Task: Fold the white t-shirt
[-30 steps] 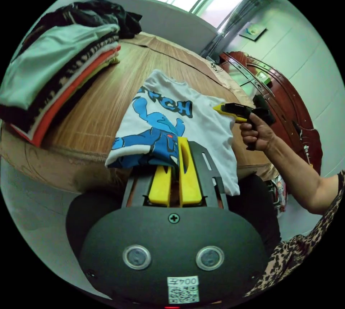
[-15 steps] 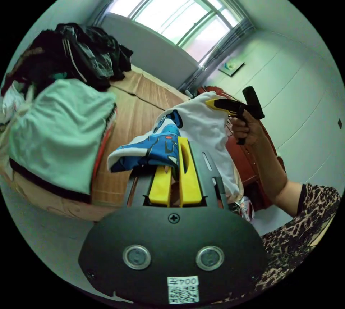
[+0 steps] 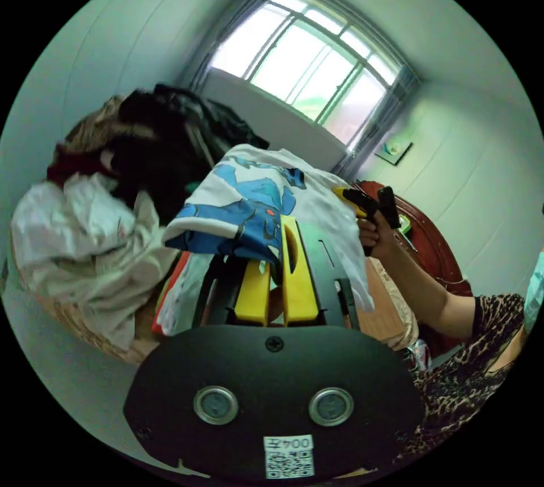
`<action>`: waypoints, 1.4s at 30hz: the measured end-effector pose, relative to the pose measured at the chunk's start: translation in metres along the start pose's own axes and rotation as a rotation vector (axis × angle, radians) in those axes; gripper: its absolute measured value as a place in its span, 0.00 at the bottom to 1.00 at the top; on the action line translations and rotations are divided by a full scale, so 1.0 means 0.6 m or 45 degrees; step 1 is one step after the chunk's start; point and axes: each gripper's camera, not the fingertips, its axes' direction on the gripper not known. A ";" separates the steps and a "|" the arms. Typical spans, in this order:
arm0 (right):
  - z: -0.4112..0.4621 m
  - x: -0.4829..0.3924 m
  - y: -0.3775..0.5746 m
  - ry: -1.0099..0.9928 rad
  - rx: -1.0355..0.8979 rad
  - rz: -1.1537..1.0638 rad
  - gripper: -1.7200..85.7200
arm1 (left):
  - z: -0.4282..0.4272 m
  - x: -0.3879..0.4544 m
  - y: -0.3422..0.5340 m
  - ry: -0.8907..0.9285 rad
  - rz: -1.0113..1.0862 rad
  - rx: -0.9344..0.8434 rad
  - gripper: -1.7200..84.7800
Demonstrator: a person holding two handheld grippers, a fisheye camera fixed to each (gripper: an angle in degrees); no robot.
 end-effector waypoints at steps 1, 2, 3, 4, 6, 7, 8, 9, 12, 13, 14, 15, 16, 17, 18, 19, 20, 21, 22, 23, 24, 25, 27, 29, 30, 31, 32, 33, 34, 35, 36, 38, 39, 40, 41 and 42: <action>0.029 0.022 0.011 0.015 -0.041 0.032 0.09 | 0.023 -0.057 0.043 -0.003 -0.068 -0.053 0.08; 0.087 0.064 0.034 0.059 -0.142 0.100 0.09 | 0.036 -0.086 0.067 -0.004 -0.115 -0.085 0.08; 0.138 0.104 0.055 0.103 -0.260 0.174 0.09 | 0.061 -0.136 0.112 0.006 -0.220 -0.148 0.08; 0.159 0.121 0.063 0.120 -0.312 0.221 0.09 | 0.078 -0.174 0.151 0.009 -0.316 -0.180 0.08; 0.172 0.159 0.069 0.039 -0.280 0.333 0.09 | 0.071 -0.206 0.183 0.103 -0.402 -0.057 0.08; 0.168 0.162 0.064 0.003 -0.264 0.349 0.09 | 0.065 -0.216 0.183 0.168 -0.429 -0.018 0.08; 0.163 0.159 0.046 -0.029 -0.265 0.357 0.09 | 0.062 -0.217 0.179 0.174 -0.431 -0.016 0.08; 0.159 0.143 0.024 -0.014 -0.283 0.325 0.09 | 0.056 -0.211 0.166 0.167 -0.416 -0.020 0.08; 0.141 0.083 -0.034 0.037 -0.317 0.225 0.09 | 0.032 -0.176 0.125 0.154 -0.424 -0.055 0.08; 0.137 0.071 -0.043 0.045 -0.323 0.205 0.09 | 0.019 -0.159 0.114 0.151 -0.423 -0.055 0.08; 0.129 0.051 -0.058 0.089 -0.336 0.162 0.09 | 0.013 -0.151 0.112 0.147 -0.417 -0.051 0.08; 0.125 0.042 -0.064 0.164 -0.345 0.131 0.09 | 0.007 -0.143 0.113 0.127 -0.414 -0.054 0.08; 0.126 0.044 -0.064 0.202 -0.351 0.128 0.09 | 0.011 -0.149 0.122 0.106 -0.408 -0.076 0.08; 0.135 0.063 -0.058 0.248 -0.374 0.171 0.09 | 0.016 -0.157 0.129 0.095 -0.413 -0.095 0.08; 0.152 0.096 -0.044 0.229 -0.423 0.260 0.09 | 0.030 -0.187 0.149 0.105 -0.467 -0.124 0.08; 0.161 0.114 -0.036 0.206 -0.450 0.307 0.09 | 0.042 -0.227 0.173 0.158 -0.550 -0.138 0.08; 0.174 0.143 -0.017 0.152 -0.480 0.384 0.09 | 0.046 -0.246 0.185 0.184 -0.581 -0.139 0.08; 0.172 0.159 -0.004 0.085 -0.430 0.419 0.10 | 0.046 -0.278 0.205 0.255 -0.634 -0.112 0.09; 0.167 0.163 0.001 0.037 -0.389 0.423 0.10 | 0.038 -0.299 0.219 0.346 -0.664 -0.057 0.09; 0.156 0.170 0.006 -0.061 -0.331 0.426 0.11 | 0.031 -0.305 0.223 0.372 -0.667 -0.023 0.09; 0.147 0.176 0.010 -0.137 -0.297 0.434 0.12 | 0.016 -0.313 0.227 0.387 -0.662 0.034 0.10; 0.143 0.180 0.012 -0.165 -0.287 0.441 0.12 | 0.004 -0.319 0.225 0.406 -0.651 0.072 0.12; 0.130 0.192 0.023 -0.197 -0.278 0.484 0.13 | -0.001 -0.327 0.221 0.480 -0.679 0.079 0.14; 0.115 0.193 0.038 -0.197 -0.248 0.498 0.13 | -0.004 -0.327 0.220 0.477 -0.691 0.081 0.14; 0.106 0.191 0.052 -0.215 -0.232 0.503 0.13 | -0.004 -0.325 0.223 0.463 -0.688 0.083 0.14; 0.102 0.189 0.060 -0.225 -0.223 0.504 0.13 | -0.005 -0.320 0.232 0.447 -0.672 0.098 0.14; 0.096 0.186 0.080 -0.241 -0.212 0.503 0.13 | -0.005 -0.317 0.238 0.446 -0.662 0.116 0.14; 0.093 0.184 0.101 -0.253 -0.204 0.513 0.12 | -0.004 -0.312 0.254 0.457 -0.660 0.167 0.14; 0.091 0.183 0.111 -0.262 -0.195 0.516 0.12 | 0.000 -0.310 0.272 0.473 -0.676 0.209 0.13; 0.089 0.180 0.131 -0.281 -0.186 0.525 0.11 | 0.005 -0.310 0.289 0.475 -0.699 0.244 0.13; 0.090 0.175 0.149 -0.305 -0.200 0.533 0.11 | 0.006 -0.310 0.297 0.465 -0.713 0.259 0.13; 0.091 0.157 0.178 -0.309 -0.215 0.518 0.11 | 0.002 -0.310 0.318 0.416 -0.746 0.310 0.12; 0.093 0.141 0.198 -0.286 -0.241 0.489 0.11 | -0.002 -0.311 0.330 0.393 -0.774 0.345 0.11; 0.096 0.132 0.209 -0.276 -0.263 0.469 0.12 | -0.003 -0.316 0.337 0.399 -0.810 0.355 0.11; 0.102 0.116 0.230 -0.280 -0.296 0.426 0.12 | -0.002 -0.321 0.336 0.426 -0.838 0.338 0.11; 0.108 0.104 0.250 -0.325 -0.304 0.398 0.13 | -0.002 -0.324 0.333 0.438 -0.848 0.324 0.11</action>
